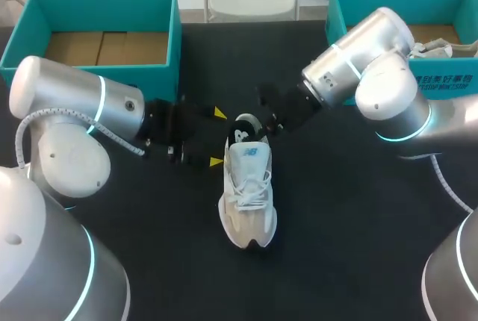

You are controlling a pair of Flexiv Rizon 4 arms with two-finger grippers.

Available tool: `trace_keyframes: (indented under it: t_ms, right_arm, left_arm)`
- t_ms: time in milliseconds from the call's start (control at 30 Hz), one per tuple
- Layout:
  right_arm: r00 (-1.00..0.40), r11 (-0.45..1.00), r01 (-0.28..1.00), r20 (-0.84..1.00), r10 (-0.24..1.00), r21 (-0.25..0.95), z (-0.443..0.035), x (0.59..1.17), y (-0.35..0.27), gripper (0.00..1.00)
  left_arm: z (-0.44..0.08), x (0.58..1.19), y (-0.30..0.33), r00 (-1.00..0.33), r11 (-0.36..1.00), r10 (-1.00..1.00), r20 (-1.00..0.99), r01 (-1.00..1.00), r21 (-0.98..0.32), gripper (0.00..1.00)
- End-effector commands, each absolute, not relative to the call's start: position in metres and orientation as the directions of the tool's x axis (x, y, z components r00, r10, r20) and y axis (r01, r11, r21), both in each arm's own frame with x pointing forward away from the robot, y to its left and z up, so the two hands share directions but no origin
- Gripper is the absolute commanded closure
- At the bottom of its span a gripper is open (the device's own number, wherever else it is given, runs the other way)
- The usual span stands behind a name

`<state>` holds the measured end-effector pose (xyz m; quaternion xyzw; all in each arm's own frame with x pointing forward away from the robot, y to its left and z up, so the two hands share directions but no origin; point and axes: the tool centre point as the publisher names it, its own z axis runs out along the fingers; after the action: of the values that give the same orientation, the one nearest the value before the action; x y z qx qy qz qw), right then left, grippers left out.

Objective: Take the shoe out of the shoebox, open the shoe tongue, remove and reinsert the insole, then place the shoe into the shoebox

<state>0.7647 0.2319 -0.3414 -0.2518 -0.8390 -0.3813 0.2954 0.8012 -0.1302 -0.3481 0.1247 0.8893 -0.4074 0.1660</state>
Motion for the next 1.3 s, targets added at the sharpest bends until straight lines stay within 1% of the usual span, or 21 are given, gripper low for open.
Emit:
trace_keyframes:
  t_ms: [33,267,333,400,500,667,800,867,933,1000,1033,1067,1100,1133,1167,1200,1300]
  right_arm:
    - [-0.705,0.581,0.645,0.679,0.204,0.495,-0.337,0.769,0.235,0.62]
    - [-0.743,0.577,0.620,0.635,0.214,0.531,-0.317,0.778,0.237,0.55]
    - [-0.753,0.588,0.609,0.620,0.218,0.532,-0.307,0.780,0.238,0.54]
    - [-0.773,0.579,0.594,0.596,0.218,0.558,-0.297,0.781,0.238,0.53]
    - [-0.794,0.582,0.579,0.557,0.243,0.571,-0.283,0.789,0.236,0.51]
    - [-0.818,0.555,0.568,0.494,0.296,0.608,-0.258,0.803,0.226,0.52]
    - [-0.823,0.542,0.566,0.465,0.326,0.621,-0.235,0.803,0.224,0.51]
    - [-0.806,0.534,0.589,0.487,0.335,0.607,-0.228,0.800,0.223,0.45]
    - [-0.784,0.538,0.617,0.508,0.357,0.574,-0.220,0.794,0.223,0.37]
    - [-0.753,0.543,0.655,0.521,0.403,0.526,-0.213,0.789,0.223,0.45]
    - [-0.738,0.537,0.672,0.522,0.428,0.510,-0.211,0.787,0.222,0.53]
    - [-0.726,0.543,0.686,0.509,0.462,0.484,-0.208,0.785,0.222,0.71]
    - [-0.706,0.533,0.707,0.509,0.493,0.464,-0.206,0.783,0.223,1.00]
    - [-0.687,0.518,0.726,0.498,0.529,0.452,-0.204,0.782,0.224,1.00]
    - [-0.649,0.511,0.761,0.490,0.582,0.400,-0.204,0.780,0.225,1.00]
    - [-0.637,0.507,0.771,0.471,0.611,0.385,-0.203,0.778,0.226,1.00]
    - [-0.637,0.507,0.771,0.471,0.611,0.385,-0.203,0.778,0.226,1.00]
  left_arm:
    - [-0.348,0.801,-0.131,-0.914,0.639,0.087,-0.397,0.357,-0.681,0.00]
    - [-0.348,0.801,-0.131,-0.914,0.639,0.087,-0.397,0.357,-0.681,0.00]
    - [-0.348,0.801,-0.131,-0.914,0.639,0.087,-0.397,0.357,-0.681,0.00]
    - [-0.348,0.801,-0.131,-0.914,0.639,0.087,-0.397,0.357,-0.681,0.00]
    - [-0.348,0.801,-0.131,-0.914,0.639,0.087,-0.397,0.357,-0.681,0.00]
    - [-0.348,0.801,-0.131,-0.914,0.639,0.087,-0.397,0.357,-0.681,0.00]
    - [-0.348,0.801,-0.131,-0.914,0.639,0.087,-0.397,0.357,-0.681,0.00]
    - [-0.348,0.801,-0.131,-0.914,0.639,0.087,-0.397,0.357,-0.681,0.00]
    - [-0.348,0.801,-0.131,-0.914,0.639,0.087,-0.397,0.357,-0.681,0.00]
    - [-0.348,0.801,-0.131,-0.914,0.639,0.087,-0.397,0.357,-0.681,0.00]
    - [-0.348,0.801,-0.131,-0.914,0.639,0.087,-0.397,0.357,-0.681,0.00]
    - [-0.348,0.801,-0.131,-0.914,0.639,0.087,-0.397,0.357,-0.681,0.00]
    - [-0.348,0.801,-0.131,-0.914,0.639,0.087,-0.397,0.357,-0.681,0.00]
    - [-0.348,0.801,-0.131,-0.914,0.639,0.087,-0.397,0.357,-0.681,0.00]
    - [-0.348,0.801,-0.131,-0.914,0.639,0.087,-0.397,0.357,-0.681,0.00]
    - [-0.348,0.801,-0.131,-0.914,0.639,0.087,-0.397,0.357,-0.681,0.00]
    - [-0.348,0.801,-0.131,-0.914,0.639,0.087,-0.397,0.357,-0.681,0.00]
